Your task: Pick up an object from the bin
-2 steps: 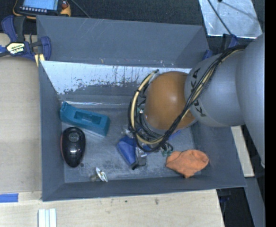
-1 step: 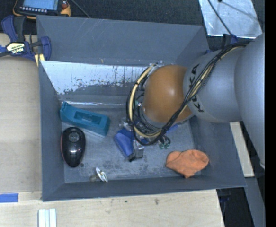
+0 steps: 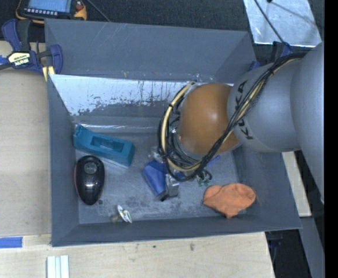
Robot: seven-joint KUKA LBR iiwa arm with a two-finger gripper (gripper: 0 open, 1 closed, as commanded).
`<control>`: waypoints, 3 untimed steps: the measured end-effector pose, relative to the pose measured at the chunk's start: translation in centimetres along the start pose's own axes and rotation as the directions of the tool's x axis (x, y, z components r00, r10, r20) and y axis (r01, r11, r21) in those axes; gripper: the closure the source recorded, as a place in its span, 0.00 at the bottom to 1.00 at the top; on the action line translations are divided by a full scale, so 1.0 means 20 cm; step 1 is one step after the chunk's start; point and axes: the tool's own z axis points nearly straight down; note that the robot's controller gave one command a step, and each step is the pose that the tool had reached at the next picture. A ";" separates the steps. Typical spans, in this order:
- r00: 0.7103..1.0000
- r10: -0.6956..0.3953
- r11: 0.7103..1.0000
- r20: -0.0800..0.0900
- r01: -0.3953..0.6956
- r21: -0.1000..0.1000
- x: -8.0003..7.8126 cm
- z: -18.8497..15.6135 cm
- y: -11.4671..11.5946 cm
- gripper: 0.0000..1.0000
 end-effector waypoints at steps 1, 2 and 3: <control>1.000 0.004 1.000 -0.014 -0.004 -0.001 -0.09 0.01 -0.03 1.00; 1.000 0.004 1.000 -0.014 -0.004 -0.001 -0.09 0.01 -0.03 1.00; 1.000 0.000 1.000 -0.015 0.000 -0.003 -0.13 0.00 -0.08 1.00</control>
Offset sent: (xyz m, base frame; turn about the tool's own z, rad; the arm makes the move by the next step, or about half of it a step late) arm 0.0000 0.0000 0.0000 0.0000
